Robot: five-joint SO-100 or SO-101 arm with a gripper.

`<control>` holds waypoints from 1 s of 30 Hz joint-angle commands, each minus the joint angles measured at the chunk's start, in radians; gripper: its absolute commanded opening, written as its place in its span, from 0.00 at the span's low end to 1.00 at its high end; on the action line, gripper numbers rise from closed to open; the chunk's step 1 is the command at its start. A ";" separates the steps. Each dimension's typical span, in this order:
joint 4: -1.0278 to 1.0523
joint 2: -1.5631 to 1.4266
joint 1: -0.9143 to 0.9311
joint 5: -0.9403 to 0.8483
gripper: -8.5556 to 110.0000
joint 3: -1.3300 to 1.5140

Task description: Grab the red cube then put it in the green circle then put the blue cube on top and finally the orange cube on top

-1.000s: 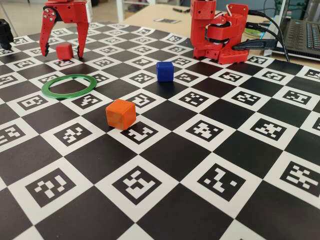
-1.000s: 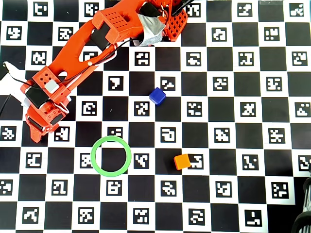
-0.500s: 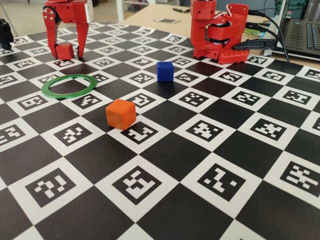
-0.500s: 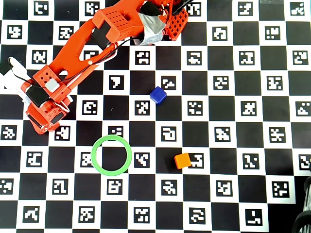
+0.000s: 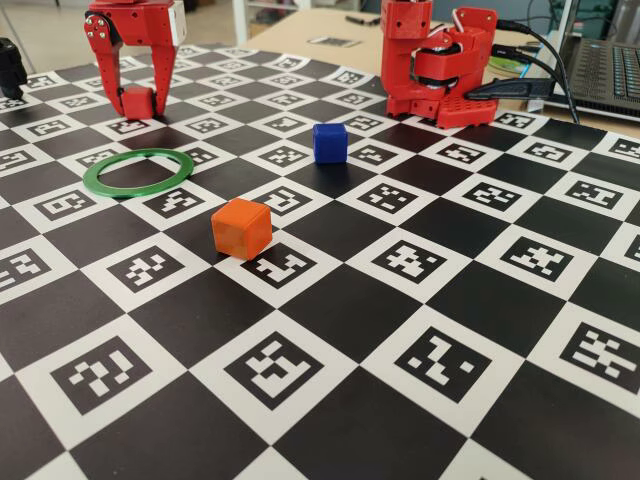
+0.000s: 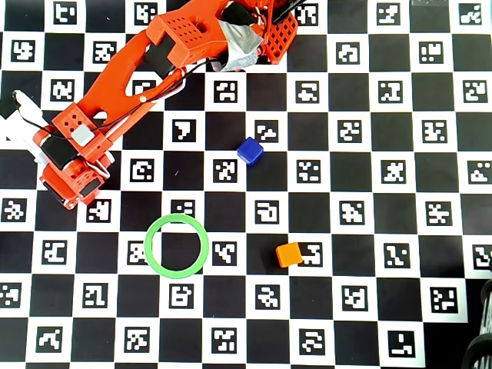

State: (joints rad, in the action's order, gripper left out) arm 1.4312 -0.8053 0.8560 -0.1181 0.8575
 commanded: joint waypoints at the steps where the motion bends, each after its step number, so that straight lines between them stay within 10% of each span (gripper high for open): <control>1: 0.032 -0.242 0.012 -0.028 0.09 -0.014; 30: 0.311 -0.416 -0.497 -0.265 0.08 -0.051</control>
State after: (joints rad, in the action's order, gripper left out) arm 1.7319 -1.2042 0.3804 -0.3743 0.8606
